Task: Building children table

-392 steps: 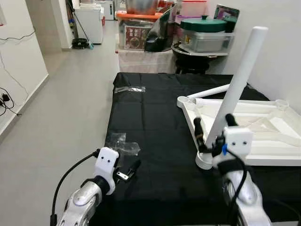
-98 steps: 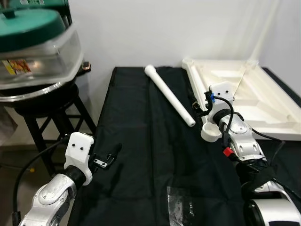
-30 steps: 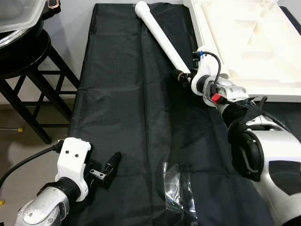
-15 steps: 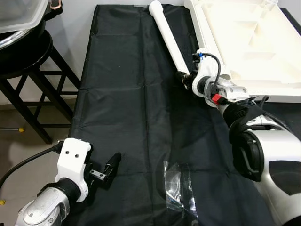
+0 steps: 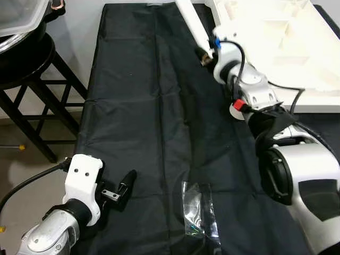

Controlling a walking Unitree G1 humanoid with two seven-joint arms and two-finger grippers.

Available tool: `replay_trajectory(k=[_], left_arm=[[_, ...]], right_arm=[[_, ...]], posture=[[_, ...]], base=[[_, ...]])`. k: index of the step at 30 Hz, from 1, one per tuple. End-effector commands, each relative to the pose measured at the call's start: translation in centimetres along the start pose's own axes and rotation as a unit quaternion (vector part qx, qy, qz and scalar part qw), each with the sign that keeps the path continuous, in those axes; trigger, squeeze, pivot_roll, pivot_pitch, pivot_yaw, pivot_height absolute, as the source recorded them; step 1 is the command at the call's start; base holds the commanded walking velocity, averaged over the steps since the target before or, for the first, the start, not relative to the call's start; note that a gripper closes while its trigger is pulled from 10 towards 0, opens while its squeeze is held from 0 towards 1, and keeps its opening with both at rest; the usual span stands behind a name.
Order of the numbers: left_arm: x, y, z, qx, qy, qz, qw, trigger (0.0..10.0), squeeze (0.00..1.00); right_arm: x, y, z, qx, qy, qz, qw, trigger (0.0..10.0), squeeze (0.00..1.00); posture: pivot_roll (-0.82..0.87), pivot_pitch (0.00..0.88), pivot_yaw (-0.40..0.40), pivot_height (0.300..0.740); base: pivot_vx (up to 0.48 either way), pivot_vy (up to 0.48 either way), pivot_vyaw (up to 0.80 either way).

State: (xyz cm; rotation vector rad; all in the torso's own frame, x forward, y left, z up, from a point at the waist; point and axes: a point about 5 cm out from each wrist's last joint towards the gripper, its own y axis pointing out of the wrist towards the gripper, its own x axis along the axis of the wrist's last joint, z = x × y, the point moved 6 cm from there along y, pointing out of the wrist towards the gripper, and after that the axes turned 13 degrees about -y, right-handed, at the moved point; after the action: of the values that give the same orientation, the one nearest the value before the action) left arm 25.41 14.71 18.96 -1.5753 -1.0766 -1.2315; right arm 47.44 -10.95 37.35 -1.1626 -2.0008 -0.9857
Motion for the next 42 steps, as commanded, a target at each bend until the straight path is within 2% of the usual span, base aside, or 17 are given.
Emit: replay_trajectory(k=[1, 6, 7, 10, 13, 15, 18, 27, 31, 34, 35, 36, 37, 42], left_arm=[[-1.7, 0.2, 0.2, 0.005, -0.016, 0.033, 0.999, 10.0, 0.00], [-1.5, 0.6, 0.2, 0.006, -0.015, 0.024, 1.000, 10.0, 0.00], [-1.2, 1.1, 0.2, 0.006, -0.016, 0.014, 1.000, 10.0, 0.00], [-1.0, 1.2, 0.2, 0.006, -0.015, 0.008, 1.000, 10.0, 0.00], [-0.4, 1.7, 0.4, 0.007, -0.012, -0.008, 1.000, 10.0, 0.00], [-0.4, 1.7, 0.4, 0.007, -0.012, -0.008, 1.000, 10.0, 0.00], [0.9, 2.8, 0.9, 0.014, -0.009, -0.040, 0.999, 10.0, 0.00], [2.0, 4.0, 1.7, 0.023, -0.012, -0.074, 0.997, 10.0, 0.00], [2.0, 4.0, 1.9, 0.031, -0.021, -0.086, 0.996, 10.0, 0.00], [1.9, 3.9, 1.9, 0.033, -0.026, -0.087, 0.995, 10.0, 0.00], [1.8, 3.8, 1.8, 0.033, -0.028, -0.089, 0.995, 10.0, 0.00], [1.8, 3.8, 1.8, 0.033, -0.028, -0.089, 0.995, 10.0, 0.00], [1.9, 3.8, 1.6, 0.031, -0.030, -0.090, 0.995, 10.0, 0.00], [1.9, 4.0, 1.3, 0.024, -0.035, -0.092, 0.995, 10.0, 0.00]], right_arm=[[0.6, -0.1, 0.5, 0.008, -0.004, -0.023, 1.000, 0.0, 0.00], [1.0, -0.7, 1.6, 0.028, 0.017, -0.063, 0.998, 0.0, 0.00], [0.6, -1.8, 2.3, 0.034, 0.013, -0.084, 0.996, 0.0, 0.00], [0.4, -2.5, 2.6, 0.037, 0.012, -0.093, 0.995, 0.0, 0.00], [-0.2, -4.1, 3.3, 0.043, 0.001, -0.109, 0.993, 0.0, 0.00], [-0.2, -4.1, 3.3, 0.043, 0.001, -0.109, 0.993, 0.0, 0.00], [-1.5, -6.7, 4.6, 0.046, -0.025, -0.121, 0.991, 0.0, 0.00], [-2.7, -8.4, 6.5, 0.060, -0.016, -0.114, 0.992, 0.0, 0.00], [-3.4, -10.3, 7.5, 0.067, -0.016, -0.101, 0.993, 0.0, 0.00], [-3.6, -10.8, 7.8, 0.067, -0.013, -0.097, 0.993, 0.0, 0.00], [-4.1, -11.9, 8.6, 0.069, -0.003, -0.086, 0.994, 0.0, 0.00], [-4.1, -11.9, 8.6, 0.069, -0.003, -0.086, 0.994, 0.0, 0.00], [-4.5, -12.6, 9.4, 0.074, 0.008, -0.078, 0.994, 0.0, 0.00], [-4.3, -13.4, 10.5, 0.083, 0.020, -0.076, 0.993, 0.0, 0.00]], posture=[[0.10, 0.367, -0.066, 0.740], [0.10, 0.332, -0.068, 0.740], [0.09, 0.302, -0.070, 0.740], [0.09, 0.298, -0.070, 0.740], [0.07, 0.255, -0.070, 0.740], [0.07, 0.255, -0.070, 0.740], [0.06, 0.184, -0.072, 0.740], [0.05, 0.092, -0.078, 0.740], [0.05, 0.044, -0.077, 0.740], [0.05, 0.042, -0.077, 0.740], [0.05, 0.047, -0.074, 0.740], [0.05, 0.047, -0.074, 0.740], [0.05, 0.047, -0.074, 0.740], [0.05, 0.052, -0.065, 0.740]], base=[[0.000, 0.000, 0.00], [0.000, 0.000, 0.00], [0.000, 0.000, 0.00], [0.000, 0.000, 0.00], [0.000, 0.000, 0.00], [0.000, 0.000, 0.00], [0.000, 0.000, 0.00], [0.000, 0.000, 0.00], [0.000, 0.000, 0.00], [0.000, 0.000, 0.00], [0.000, 0.000, 0.00], [0.000, 0.000, 0.00], [0.000, 0.000, 0.00], [0.000, 0.000, 0.00]])
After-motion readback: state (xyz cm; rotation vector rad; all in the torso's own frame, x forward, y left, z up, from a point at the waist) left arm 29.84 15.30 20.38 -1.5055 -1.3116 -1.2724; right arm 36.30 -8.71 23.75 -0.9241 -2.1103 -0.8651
